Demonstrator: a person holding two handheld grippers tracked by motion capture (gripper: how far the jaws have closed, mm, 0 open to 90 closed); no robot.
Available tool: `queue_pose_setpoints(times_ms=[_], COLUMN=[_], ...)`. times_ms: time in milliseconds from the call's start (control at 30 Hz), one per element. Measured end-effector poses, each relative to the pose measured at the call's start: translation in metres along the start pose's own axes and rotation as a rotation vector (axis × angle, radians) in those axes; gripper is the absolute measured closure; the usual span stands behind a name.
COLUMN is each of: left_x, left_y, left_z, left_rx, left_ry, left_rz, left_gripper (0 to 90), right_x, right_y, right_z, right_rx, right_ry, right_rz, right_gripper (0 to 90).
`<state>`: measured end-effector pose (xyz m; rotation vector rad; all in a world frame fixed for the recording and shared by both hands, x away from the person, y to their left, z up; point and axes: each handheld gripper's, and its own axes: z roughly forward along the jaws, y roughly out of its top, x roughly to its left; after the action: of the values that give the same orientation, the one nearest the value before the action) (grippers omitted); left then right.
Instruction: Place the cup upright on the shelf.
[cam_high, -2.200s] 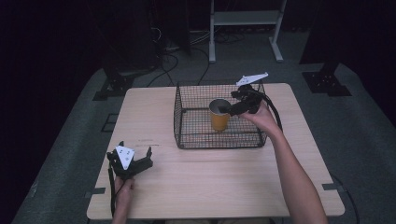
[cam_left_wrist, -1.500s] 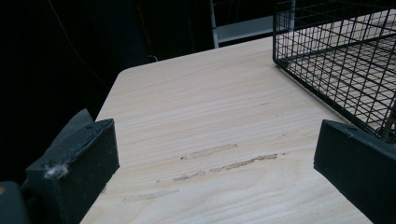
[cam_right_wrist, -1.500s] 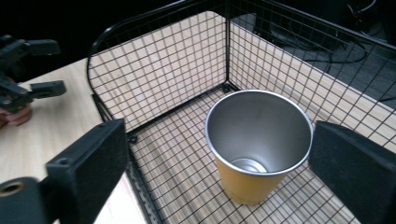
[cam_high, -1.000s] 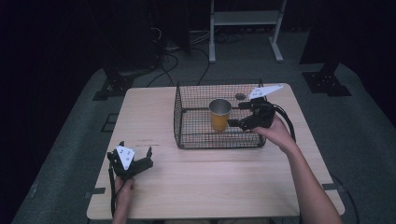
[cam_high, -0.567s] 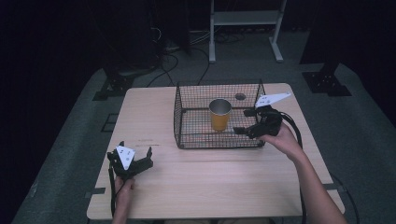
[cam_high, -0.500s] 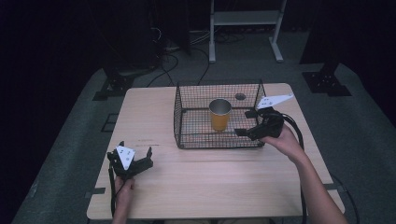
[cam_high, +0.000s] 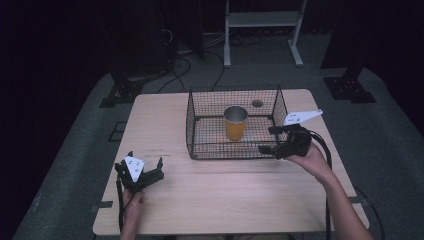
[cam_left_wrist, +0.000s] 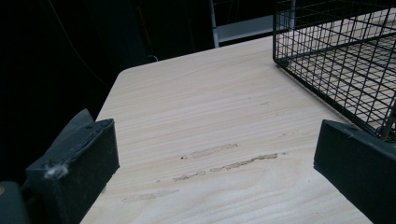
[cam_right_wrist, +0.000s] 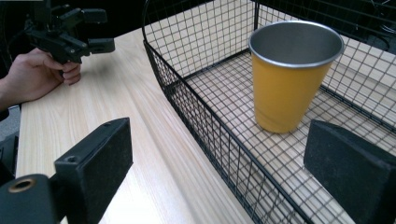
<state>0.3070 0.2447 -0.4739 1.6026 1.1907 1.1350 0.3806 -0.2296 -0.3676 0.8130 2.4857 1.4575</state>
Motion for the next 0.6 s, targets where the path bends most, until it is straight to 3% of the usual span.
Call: queue_pose_setpoints(times_ms=[600], left_x=[0.000], left_y=[0.000], left_z=[0.000], left_rx=[0.000], left_ry=[0.000], left_rz=[0.001], left_gripper=[0.0], right_x=[0.004], right_y=[-0.034], right_z=[-0.014], right_rx=[0.001], right_ry=[-0.005], right_rz=[0.027], right_gripper=[7.3])
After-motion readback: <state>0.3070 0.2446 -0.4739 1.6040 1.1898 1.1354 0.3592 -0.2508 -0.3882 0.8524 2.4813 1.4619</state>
